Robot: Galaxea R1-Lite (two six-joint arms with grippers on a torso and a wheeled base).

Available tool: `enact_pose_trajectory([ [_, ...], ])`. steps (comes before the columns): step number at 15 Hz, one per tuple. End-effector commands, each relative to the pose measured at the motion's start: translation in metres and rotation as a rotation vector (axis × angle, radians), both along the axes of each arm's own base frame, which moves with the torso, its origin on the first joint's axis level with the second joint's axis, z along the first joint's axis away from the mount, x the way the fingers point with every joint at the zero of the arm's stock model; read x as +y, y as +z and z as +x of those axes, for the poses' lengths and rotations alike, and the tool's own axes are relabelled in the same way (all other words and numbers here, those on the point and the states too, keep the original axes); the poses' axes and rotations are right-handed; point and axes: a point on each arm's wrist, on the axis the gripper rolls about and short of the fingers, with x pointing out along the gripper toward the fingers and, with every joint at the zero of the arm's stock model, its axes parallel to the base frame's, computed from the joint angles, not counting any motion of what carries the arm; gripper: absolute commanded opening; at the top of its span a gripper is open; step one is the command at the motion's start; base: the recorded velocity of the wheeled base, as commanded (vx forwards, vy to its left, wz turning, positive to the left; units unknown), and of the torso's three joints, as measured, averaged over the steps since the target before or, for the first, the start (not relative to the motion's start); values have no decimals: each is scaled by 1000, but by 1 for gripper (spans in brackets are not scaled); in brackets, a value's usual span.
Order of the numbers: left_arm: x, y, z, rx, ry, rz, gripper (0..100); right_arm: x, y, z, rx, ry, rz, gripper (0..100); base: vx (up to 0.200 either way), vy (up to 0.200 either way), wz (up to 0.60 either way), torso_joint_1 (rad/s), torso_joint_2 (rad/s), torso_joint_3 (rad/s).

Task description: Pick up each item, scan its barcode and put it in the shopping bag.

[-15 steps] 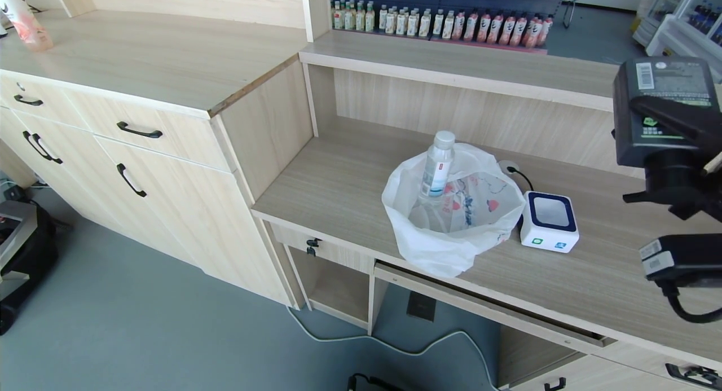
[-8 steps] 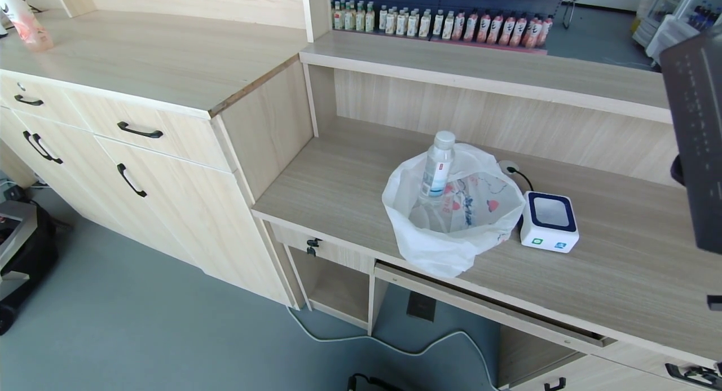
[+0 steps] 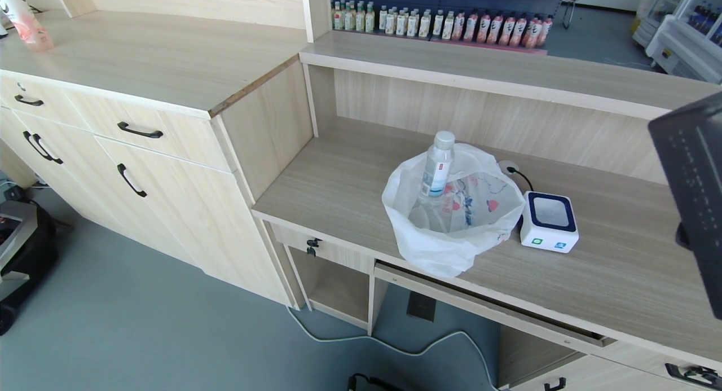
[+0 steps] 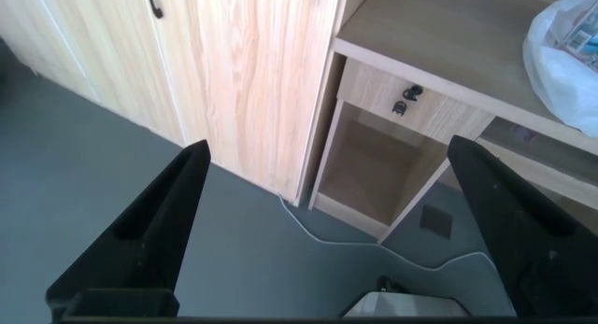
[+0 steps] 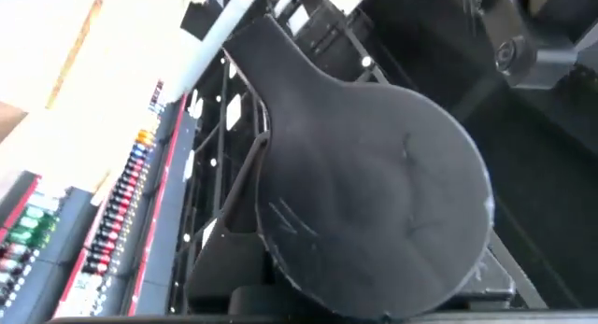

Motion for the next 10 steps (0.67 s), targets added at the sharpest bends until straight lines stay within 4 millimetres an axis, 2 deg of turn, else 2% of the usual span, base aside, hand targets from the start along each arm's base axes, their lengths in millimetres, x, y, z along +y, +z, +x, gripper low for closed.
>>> enact_pose_trajectory([
  [1, 0, 0, 0, -1, 0, 0, 100, -1, -2, -2, 13, 19, -14, 0, 0, 0, 0, 0, 0, 0],
  [8, 0, 0, 0, -1, 2, 0, 100, 3, -30, -3, 237, 110, -152, 0, 0, 0, 0, 0, 0, 0],
  [10, 0, 0, 0, -1, 2, 0, 100, 2, -31, -5, 246, 118, -163, 0, 0, 0, 0, 0, 0, 0],
])
